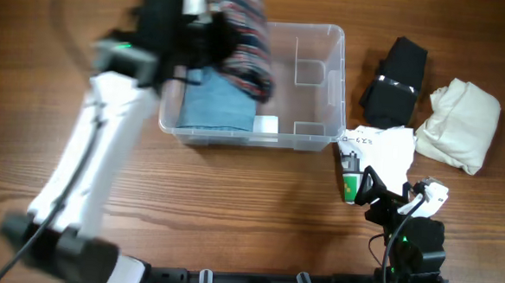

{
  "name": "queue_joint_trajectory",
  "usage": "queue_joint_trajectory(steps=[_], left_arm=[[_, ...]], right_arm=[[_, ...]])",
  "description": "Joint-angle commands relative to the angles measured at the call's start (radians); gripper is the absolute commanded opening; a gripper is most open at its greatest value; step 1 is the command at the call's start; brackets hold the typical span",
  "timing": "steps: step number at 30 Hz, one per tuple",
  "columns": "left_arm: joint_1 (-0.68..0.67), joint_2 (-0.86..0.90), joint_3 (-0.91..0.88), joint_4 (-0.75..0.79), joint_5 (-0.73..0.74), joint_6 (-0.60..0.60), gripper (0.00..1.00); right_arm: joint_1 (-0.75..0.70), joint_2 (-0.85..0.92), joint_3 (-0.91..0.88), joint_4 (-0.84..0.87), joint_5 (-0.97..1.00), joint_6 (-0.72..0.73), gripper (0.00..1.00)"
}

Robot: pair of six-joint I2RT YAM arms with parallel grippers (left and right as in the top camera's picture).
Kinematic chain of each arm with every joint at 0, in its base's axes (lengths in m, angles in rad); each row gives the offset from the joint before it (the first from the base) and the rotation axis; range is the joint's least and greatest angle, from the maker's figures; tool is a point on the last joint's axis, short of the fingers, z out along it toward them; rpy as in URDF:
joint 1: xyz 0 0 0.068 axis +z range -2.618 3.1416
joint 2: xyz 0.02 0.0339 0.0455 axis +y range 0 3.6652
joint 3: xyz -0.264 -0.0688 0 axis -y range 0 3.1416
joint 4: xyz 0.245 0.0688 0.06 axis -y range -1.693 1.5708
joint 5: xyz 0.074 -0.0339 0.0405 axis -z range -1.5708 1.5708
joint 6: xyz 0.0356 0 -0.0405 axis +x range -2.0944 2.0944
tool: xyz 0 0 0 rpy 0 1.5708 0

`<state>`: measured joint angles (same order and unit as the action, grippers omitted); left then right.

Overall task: Pack container
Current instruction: 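Carry the plaid shirt into the box beside the denim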

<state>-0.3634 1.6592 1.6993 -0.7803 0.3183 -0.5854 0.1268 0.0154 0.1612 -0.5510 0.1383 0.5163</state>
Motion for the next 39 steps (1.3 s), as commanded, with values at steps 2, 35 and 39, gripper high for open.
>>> queue_joint_trajectory(steps=[2,35,39], left_arm=[[-0.17,0.14,0.003,0.113,-0.188,-0.188,0.04],[-0.283,0.322,0.003,-0.035,-0.309,-0.335,0.39],[-0.251,0.306,0.003,-0.063,-0.31,-0.334,0.34]], right_arm=[[-0.005,-0.005,-0.003,0.005,-0.005,0.008,1.0],[-0.005,-0.005,-0.003,0.005,-0.005,0.008,1.0],[-0.005,-0.005,-0.003,0.004,-0.005,0.007,1.0]])
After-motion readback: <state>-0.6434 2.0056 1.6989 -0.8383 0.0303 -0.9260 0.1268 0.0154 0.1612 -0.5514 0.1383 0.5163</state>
